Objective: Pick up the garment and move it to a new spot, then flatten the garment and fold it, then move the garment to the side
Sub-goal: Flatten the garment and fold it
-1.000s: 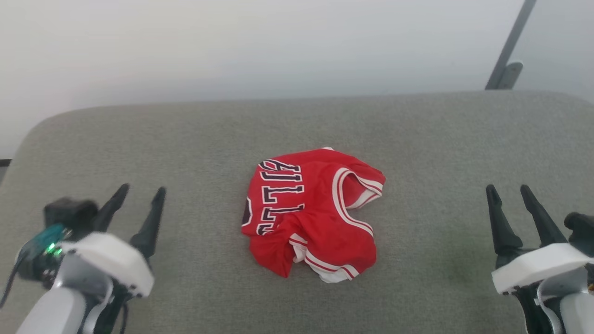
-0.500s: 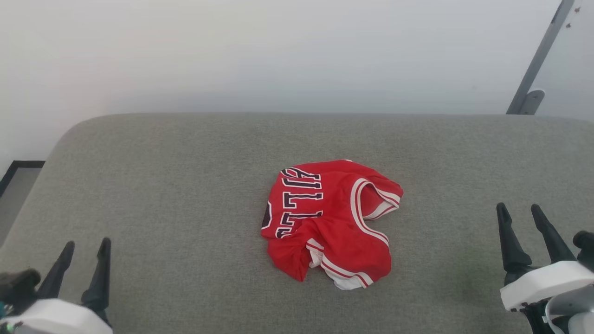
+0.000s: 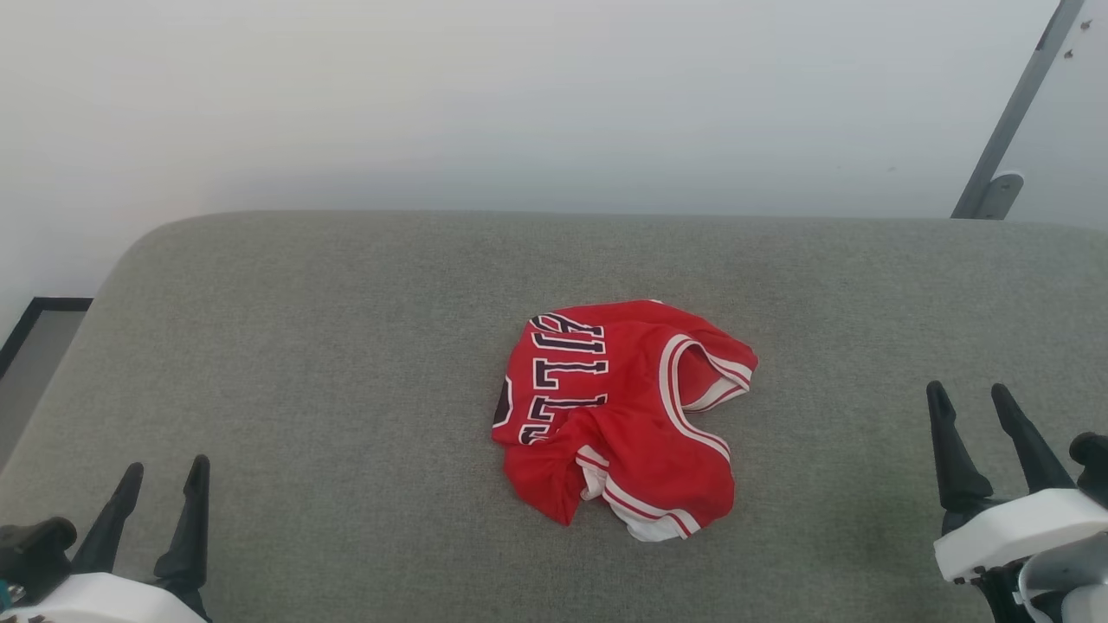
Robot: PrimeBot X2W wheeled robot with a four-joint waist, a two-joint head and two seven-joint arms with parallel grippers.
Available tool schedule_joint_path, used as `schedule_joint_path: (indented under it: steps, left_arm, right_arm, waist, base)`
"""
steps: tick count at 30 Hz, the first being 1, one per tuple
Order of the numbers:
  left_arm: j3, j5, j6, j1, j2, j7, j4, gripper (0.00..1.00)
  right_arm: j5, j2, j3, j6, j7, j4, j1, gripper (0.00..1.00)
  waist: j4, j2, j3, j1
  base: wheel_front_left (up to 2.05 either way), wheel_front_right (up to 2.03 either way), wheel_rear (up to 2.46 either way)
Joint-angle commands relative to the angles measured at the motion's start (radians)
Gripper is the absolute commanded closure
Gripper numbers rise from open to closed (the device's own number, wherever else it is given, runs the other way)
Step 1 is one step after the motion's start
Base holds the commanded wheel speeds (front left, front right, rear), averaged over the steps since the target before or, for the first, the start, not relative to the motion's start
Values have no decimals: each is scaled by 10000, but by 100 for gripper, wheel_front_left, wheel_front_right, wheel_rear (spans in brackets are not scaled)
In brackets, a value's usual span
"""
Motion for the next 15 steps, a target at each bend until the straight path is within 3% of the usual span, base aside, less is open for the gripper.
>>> schedule_joint_path:
  steps: [1, 15]
  left_arm:
    - [-3, -22, -44, -55, -37, -42, 28, 0]
    - [-107, -125, 28, -235, -27, 120, -153, 0]
  right_arm:
    - [-67, 23, -5, -3, 3, -48, 112, 0]
    - [116, -34, 327, -3, 69, -3, 107, 0]
  waist:
    - [1, -1, 6, 0]
    - [105, -1, 47, 0]
  base:
    - [0, 0, 0]
    - [0, 0, 0]
